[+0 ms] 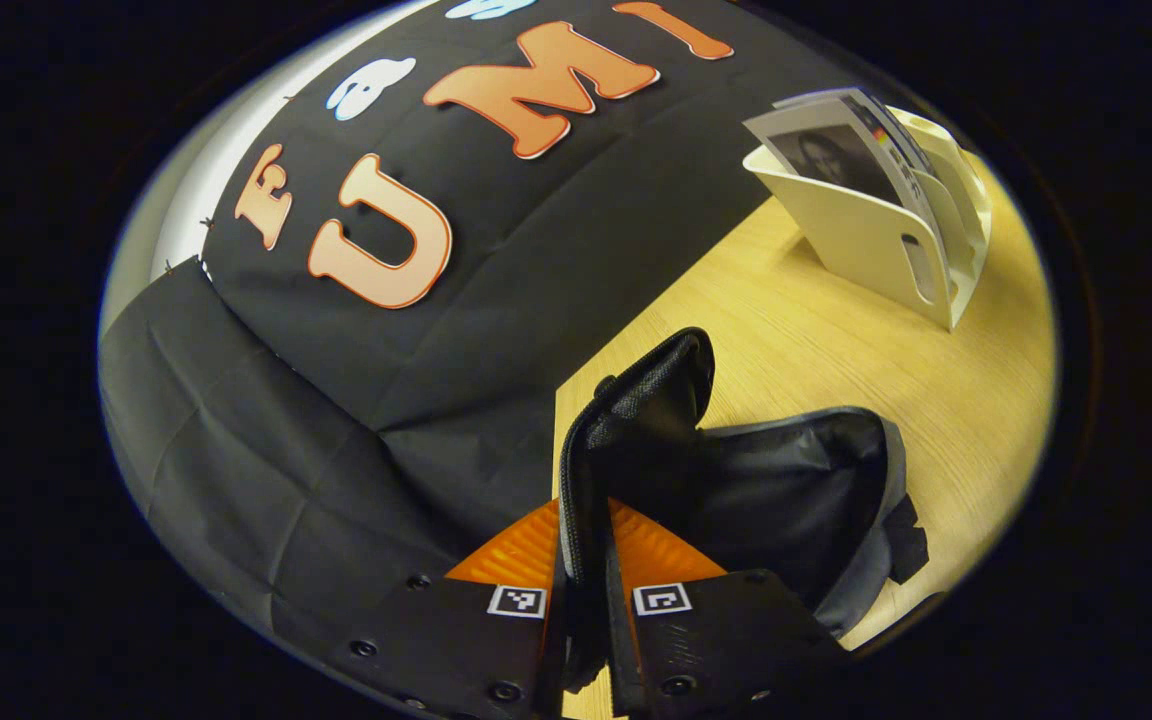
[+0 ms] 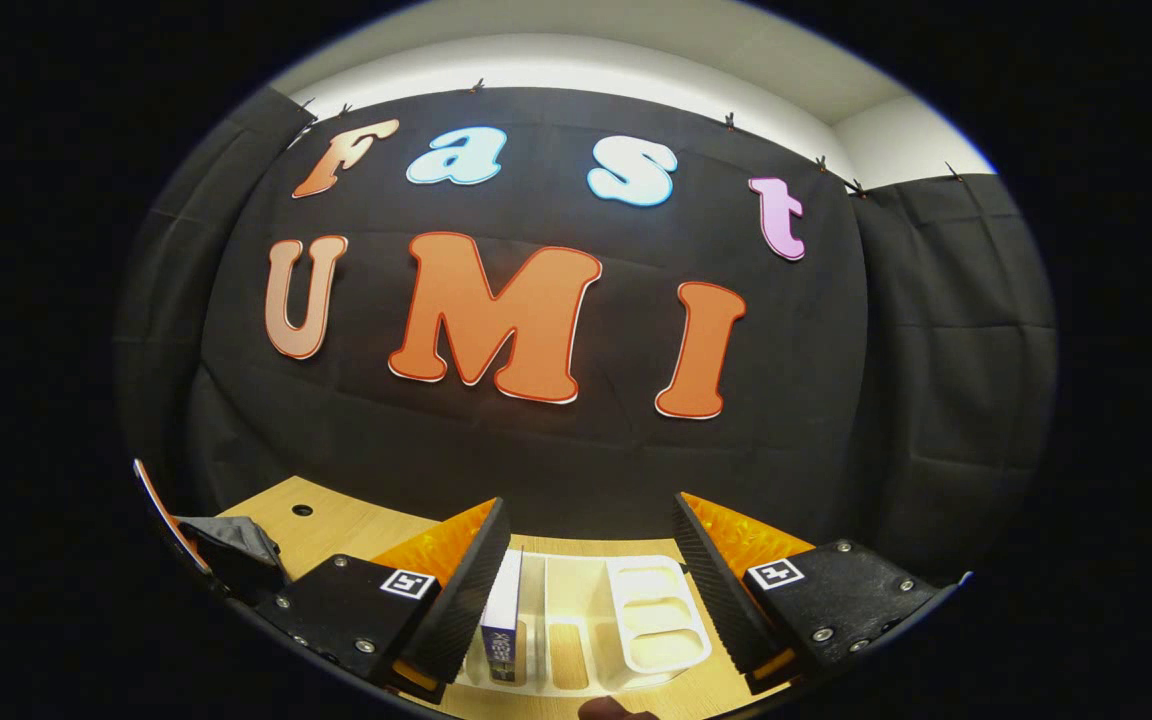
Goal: Open the schoolbag, grab two books from the bookshelf and put them into the schoolbag.
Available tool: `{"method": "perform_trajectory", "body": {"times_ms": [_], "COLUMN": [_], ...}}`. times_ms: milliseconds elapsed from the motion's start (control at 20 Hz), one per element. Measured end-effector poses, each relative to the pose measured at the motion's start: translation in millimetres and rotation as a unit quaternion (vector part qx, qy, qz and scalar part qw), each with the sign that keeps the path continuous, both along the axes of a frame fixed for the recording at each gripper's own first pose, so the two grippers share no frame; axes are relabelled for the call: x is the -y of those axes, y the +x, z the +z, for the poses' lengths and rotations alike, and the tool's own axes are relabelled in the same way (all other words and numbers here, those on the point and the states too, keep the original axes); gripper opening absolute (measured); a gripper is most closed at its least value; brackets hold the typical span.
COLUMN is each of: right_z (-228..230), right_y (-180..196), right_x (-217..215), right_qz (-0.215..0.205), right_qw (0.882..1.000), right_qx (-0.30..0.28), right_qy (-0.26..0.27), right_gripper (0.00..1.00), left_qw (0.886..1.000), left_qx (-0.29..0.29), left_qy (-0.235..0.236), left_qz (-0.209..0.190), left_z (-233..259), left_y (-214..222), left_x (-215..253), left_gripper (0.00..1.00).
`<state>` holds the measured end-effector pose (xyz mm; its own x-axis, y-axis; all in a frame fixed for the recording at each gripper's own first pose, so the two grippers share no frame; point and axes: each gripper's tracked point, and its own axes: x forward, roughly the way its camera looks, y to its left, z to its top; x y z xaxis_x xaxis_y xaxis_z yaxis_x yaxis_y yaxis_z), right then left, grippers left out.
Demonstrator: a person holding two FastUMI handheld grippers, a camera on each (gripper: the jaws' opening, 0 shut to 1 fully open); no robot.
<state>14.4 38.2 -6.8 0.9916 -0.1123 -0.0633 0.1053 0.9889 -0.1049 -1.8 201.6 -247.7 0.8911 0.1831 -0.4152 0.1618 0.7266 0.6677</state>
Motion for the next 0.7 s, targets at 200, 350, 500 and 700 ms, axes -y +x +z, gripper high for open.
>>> {"method": "perform_trajectory", "body": {"times_ms": [200,350,500,700], "right_z": [11,16,19,22], "right_y": [6,10,14,18], "right_x": [-24,-42,-58,-75], "right_qz": [-0.005,-0.009,-0.011,-0.015], "right_qw": [1.000,1.000,1.000,0.998], "right_qx": [0.005,0.001,-0.012,-0.043], "right_qy": [-0.013,-0.009,-0.027,-0.048], "right_gripper": [0.98,0.97,0.97,0.98], "left_qw": [0.998,0.993,0.984,0.969], "left_qx": [-0.009,-0.030,-0.066,-0.113], "left_qy": [-0.059,-0.114,-0.160,-0.202], "left_qz": [-0.016,-0.024,-0.045,-0.081], "left_z": [20,27,32,40], "left_y": [17,29,39,47], "left_x": [-18,-32,-41,-48], "left_gripper": [0.11,0.08,0.09,0.09]}}
